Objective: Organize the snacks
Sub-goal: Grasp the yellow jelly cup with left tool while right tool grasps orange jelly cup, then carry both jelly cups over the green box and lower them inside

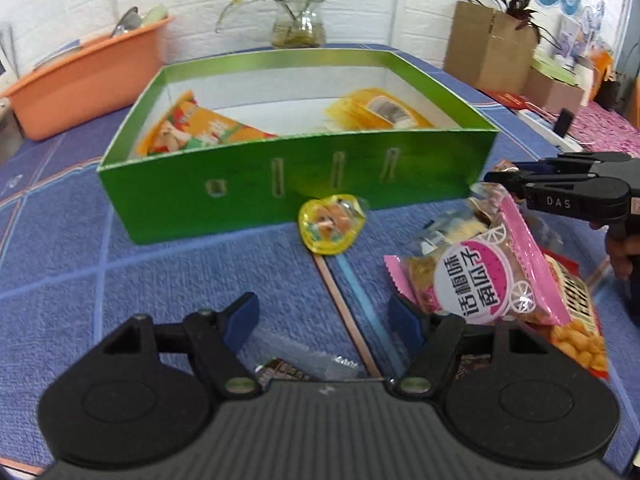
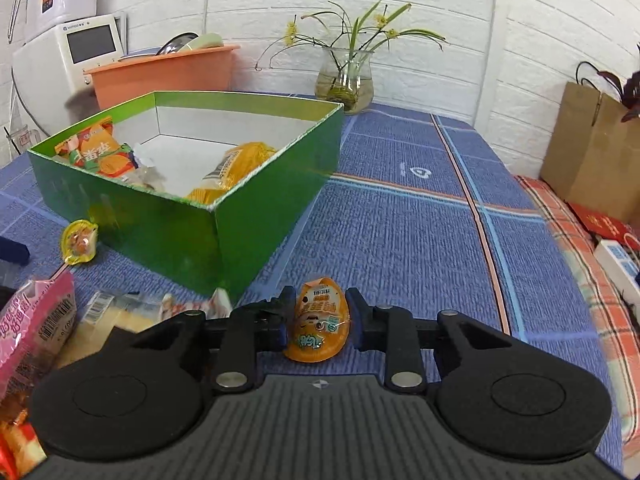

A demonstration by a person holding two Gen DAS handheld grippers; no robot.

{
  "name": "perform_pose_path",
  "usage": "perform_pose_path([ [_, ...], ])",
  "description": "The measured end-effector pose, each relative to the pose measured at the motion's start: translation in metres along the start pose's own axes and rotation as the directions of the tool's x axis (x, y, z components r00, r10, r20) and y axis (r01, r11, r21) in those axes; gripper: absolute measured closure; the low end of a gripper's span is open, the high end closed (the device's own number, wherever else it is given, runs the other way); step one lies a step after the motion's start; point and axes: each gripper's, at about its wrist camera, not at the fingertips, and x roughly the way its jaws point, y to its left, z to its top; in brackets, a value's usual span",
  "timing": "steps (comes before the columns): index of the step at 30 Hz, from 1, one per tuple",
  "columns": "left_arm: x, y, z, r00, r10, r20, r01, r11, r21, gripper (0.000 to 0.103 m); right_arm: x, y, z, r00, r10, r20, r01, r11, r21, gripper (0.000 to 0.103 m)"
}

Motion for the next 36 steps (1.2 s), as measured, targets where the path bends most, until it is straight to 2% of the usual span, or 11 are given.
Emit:
perform_pose_path([
  [4, -0.008, 0.005, 0.009, 0.994, 0.051, 0.094, -0.048, 0.998, -0.030, 0.031, -0.015, -0.001, -0.010, 0.999, -0.025, 0.031, 0.025, 1.000, 0.017, 0.056],
  [6, -0.004, 0.011, 0.015, 0.992, 0.025, 0.125, -0.017, 0.998, -0.068, 0.031, -0.022, -0.006, -0.007, 0.996, -0.058, 0.073, 0.054, 0.997, 0.057, 0.056],
  [11, 0.027, -0.003, 0.032, 0.996, 0.055, 0.063, -0.053, 0.998, -0.033, 0.031, -0.044, -0.012, 0.002, 0.981, -0.066, 0.185, 0.044, 0.992, 0.117, 0.056],
  [18, 0.044, -0.011, 0.035, 0.995, 0.066, 0.071, -0.066, 0.998, 0.001, 0.031, -0.058, -0.004, 0.000, 0.974, -0.002, 0.226, -0.026, 0.992, 0.121, 0.055],
  [19, 0.045, -0.009, 0.035, 0.996, 0.060, 0.061, -0.059, 0.998, -0.012, 0.045, -0.059, -0.002, 0.000, 0.973, 0.001, 0.231, -0.030, 0.992, 0.121, 0.055],
  [20, 0.044, -0.009, 0.034, 0.995, 0.066, 0.071, -0.065, 0.998, -0.010, 0.052, -0.061, -0.001, -0.001, 0.972, 0.004, 0.235, -0.033, 0.992, 0.121, 0.055],
  [21, 0.042, -0.008, 0.033, 0.994, 0.068, 0.080, -0.067, 0.998, -0.010, 0.067, -0.063, 0.000, -0.002, 0.970, 0.008, 0.241, -0.039, 0.992, 0.124, 0.055],
  [25, 0.033, -0.002, 0.028, 0.996, 0.039, 0.080, -0.035, 0.998, -0.048, 0.068, -0.070, 0.003, -0.004, 0.965, 0.015, 0.263, -0.054, 0.989, 0.139, 0.055],
  [29, 0.016, 0.002, 0.015, 0.991, 0.075, 0.107, -0.066, 0.994, -0.088, 0.068, -0.079, 0.007, -0.006, 0.956, 0.038, 0.292, -0.088, 0.983, 0.159, 0.055],
  [32, -0.009, 0.004, 0.004, 0.979, 0.128, 0.161, -0.109, 0.987, -0.119, 0.068, -0.084, 0.017, -0.005, 0.951, 0.071, 0.301, -0.119, 0.982, 0.146, 0.055],
  [36, -0.049, 0.002, -0.010, 0.936, 0.249, 0.247, -0.217, 0.965, -0.150, 0.068, -0.086, 0.040, -0.006, 0.943, 0.156, 0.292, -0.201, 0.971, 0.131, 0.055],
])
